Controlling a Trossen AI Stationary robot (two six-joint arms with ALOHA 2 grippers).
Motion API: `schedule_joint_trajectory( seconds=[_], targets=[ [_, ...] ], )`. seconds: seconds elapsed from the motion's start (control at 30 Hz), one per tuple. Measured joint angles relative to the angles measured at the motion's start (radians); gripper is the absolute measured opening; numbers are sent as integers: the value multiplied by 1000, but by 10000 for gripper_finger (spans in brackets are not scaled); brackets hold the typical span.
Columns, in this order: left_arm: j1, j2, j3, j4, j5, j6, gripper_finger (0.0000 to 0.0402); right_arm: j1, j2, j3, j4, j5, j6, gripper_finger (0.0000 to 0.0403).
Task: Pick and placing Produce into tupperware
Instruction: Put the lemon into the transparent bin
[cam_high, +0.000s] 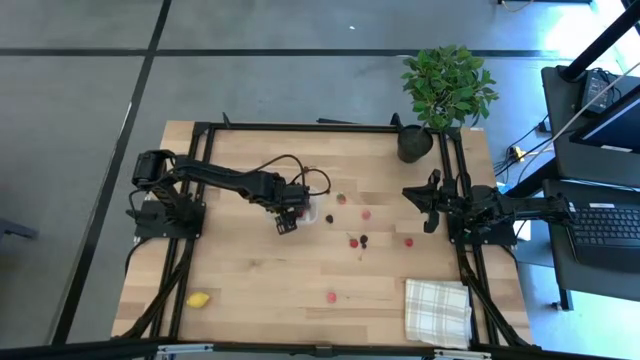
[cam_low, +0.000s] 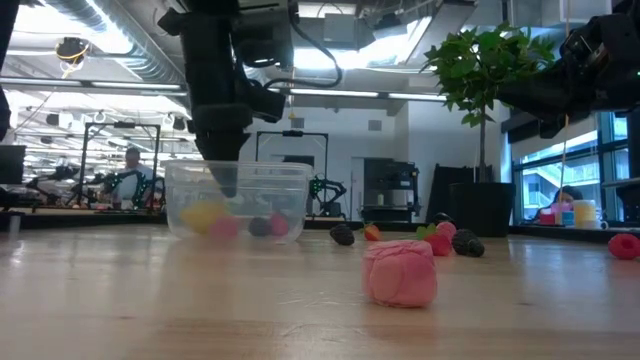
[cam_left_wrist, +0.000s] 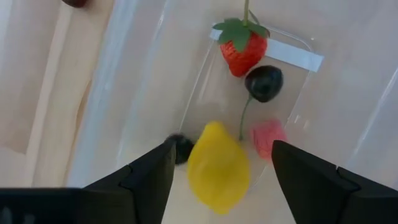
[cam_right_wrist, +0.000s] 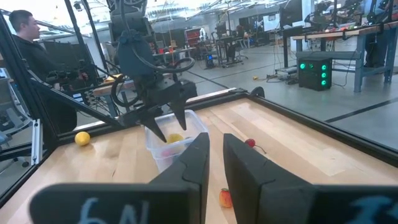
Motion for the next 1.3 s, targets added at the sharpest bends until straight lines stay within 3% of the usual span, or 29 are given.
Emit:
schedule_joint_trajectory(
  seconds=[0.27, 0.57, 0.8, 1.0, 1.3],
  targets=[
    [-2, -71, 2, -4, -3, 10, 265, 0, 0, 0, 0, 0, -2, 51],
    [-54, -294, 2, -14, 27, 60, 265, 0, 0, 0, 0, 0, -4, 51],
    [-164, -438, 2, -65, 31, 62, 265, 0, 0, 0, 0, 0, -4, 51],
    [-316, -460, 2, -197, 31, 166, 265, 0, 0, 0, 0, 0, -1, 51],
    [-512, -452, 2, -201, 32, -129, 265, 0, 0, 0, 0, 0, 0, 51]
  ],
)
